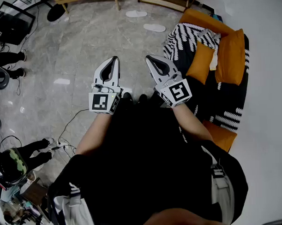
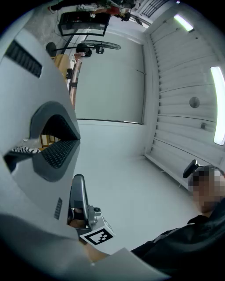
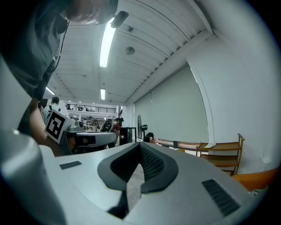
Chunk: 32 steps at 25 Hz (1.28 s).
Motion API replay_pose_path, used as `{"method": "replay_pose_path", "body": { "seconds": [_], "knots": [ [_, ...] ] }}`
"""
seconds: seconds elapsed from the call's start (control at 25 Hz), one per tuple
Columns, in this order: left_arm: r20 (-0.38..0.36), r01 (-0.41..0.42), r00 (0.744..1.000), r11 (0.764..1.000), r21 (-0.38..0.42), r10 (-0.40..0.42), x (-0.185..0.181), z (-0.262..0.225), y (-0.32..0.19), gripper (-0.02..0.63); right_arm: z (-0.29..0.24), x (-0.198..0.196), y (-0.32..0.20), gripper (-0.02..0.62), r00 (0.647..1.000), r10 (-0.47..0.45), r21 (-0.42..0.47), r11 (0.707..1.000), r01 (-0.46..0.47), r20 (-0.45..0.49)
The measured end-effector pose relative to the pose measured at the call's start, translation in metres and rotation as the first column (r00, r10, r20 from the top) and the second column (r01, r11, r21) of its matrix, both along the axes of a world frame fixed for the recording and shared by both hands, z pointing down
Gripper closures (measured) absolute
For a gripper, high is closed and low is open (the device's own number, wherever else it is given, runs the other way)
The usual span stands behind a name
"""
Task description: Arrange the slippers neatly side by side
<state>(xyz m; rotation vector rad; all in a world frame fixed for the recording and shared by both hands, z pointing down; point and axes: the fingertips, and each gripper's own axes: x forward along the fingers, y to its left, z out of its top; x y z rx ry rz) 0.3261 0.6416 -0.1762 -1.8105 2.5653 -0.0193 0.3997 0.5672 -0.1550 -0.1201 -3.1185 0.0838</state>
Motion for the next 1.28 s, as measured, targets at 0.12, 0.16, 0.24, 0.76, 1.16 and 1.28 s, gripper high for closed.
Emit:
{"method": "replay_pose_path", "body": {
  "seconds": [0.12,0.16,0.24,0.76,1.16,1.28],
  "knots": [
    [-0.024,0.000,1.000,1.000,0.020,0.000,0.004,0.002,0.004,0.592,0.002,0.000,0.003,0.565,1.000,-0.015,-0.018,1.000,0.015,-0.002],
    [-0.025,-0.003,1.000,0.999,0.032,0.004,0.007,0.000,0.005,0.592,0.001,0.001,0.004,0.565,1.000,-0.024,-0.022,0.999,0.024,0.000],
    [-0.018,-0.006,1.000,0.999,0.048,0.007,0.012,-0.007,0.008,0.592,-0.002,0.003,0.007,0.565,0.999,-0.040,-0.026,0.999,0.041,0.012],
    [-0.023,-0.003,1.000,0.996,0.092,0.005,0.005,-0.017,0.024,0.592,-0.009,0.016,0.003,0.563,0.989,-0.069,-0.112,0.990,0.084,0.132],
    [-0.100,0.005,0.995,0.997,0.082,0.003,-0.011,0.002,0.014,0.592,0.013,0.014,-0.019,0.563,0.999,0.008,-0.130,0.992,-0.003,0.036],
    [-0.130,0.000,0.991,0.998,0.063,0.009,-0.020,0.014,0.008,0.592,0.017,0.006,-0.032,0.563,0.999,0.037,-0.131,0.991,-0.035,0.010]
  ]
}}
